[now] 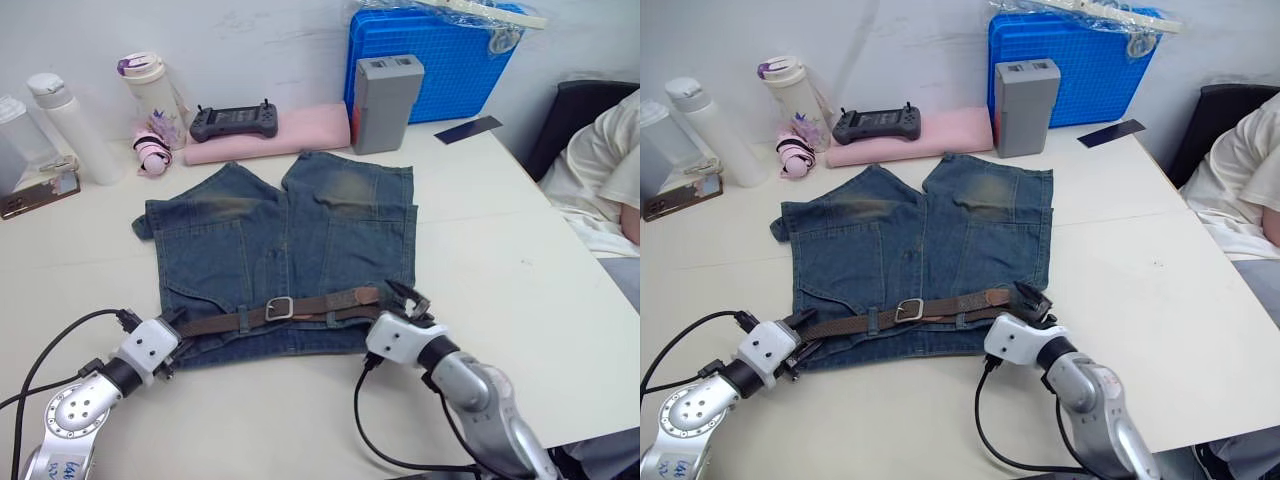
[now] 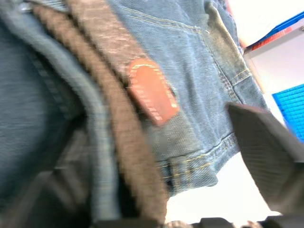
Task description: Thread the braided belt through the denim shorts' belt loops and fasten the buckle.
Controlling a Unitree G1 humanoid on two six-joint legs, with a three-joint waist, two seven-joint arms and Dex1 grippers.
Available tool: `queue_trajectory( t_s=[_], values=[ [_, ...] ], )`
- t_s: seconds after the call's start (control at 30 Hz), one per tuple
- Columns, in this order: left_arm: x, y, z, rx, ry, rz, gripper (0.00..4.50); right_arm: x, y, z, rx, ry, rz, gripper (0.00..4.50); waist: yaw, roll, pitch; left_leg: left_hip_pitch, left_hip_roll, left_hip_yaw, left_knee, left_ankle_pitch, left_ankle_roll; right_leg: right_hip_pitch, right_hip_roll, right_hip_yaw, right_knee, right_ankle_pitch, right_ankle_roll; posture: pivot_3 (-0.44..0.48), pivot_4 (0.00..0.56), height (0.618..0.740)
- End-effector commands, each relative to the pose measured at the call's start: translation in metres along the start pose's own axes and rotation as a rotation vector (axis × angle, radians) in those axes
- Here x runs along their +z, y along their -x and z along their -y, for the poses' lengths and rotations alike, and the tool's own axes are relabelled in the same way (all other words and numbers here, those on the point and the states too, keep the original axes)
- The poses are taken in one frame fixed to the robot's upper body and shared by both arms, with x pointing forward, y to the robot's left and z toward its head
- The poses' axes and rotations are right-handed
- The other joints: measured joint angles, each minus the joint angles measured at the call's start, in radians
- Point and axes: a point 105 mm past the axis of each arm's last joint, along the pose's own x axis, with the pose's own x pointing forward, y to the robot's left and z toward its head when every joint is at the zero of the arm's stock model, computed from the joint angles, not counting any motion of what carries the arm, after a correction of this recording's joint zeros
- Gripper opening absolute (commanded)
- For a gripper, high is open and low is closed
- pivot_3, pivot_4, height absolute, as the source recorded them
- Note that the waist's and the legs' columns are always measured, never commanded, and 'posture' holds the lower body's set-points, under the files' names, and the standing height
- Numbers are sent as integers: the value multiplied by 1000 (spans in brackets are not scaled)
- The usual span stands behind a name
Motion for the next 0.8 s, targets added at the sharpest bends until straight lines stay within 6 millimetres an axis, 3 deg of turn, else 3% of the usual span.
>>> queue_trajectory(
  t_s=[0.03,0.07,0.23,0.37,0.53,0.8],
  values=[
    [11,3,19,-198,88,21,4171,-20,14,-6,183,-119,-68,4500,8,1,1,-1,0,0,1,-1,1,0,0,0,-1,0,0,0,150,727],
    [14,5,20,-229,102,24,4482,-19,18,-4,210,-131,-59,4500,11,1,2,-1,0,0,1,-2,2,1,0,0,-3,0,0,0,150,727],
    [40,18,13,-392,235,38,4482,-15,36,-1,436,-158,-29,4500,13,-2,11,-6,1,0,1,-4,5,0,0,-1,-10,1,2,0,150,727],
    [51,21,12,-530,350,37,4482,4,30,0,538,-236,72,4500,12,-2,15,-9,3,-1,1,-4,5,-3,1,-3,-12,1,2,0,150,727],
    [61,18,9,-554,374,71,4482,16,33,3,596,-332,159,4500,9,0,19,-20,3,0,6,-3,4,-13,2,-2,-8,1,2,0,150,727],
    [90,21,-24,-292,424,242,4482,33,41,85,331,-605,366,4500,9,0,28,-21,3,0,9,-3,4,-13,2,-2,-7,1,3,0,150,727]
  ],
)
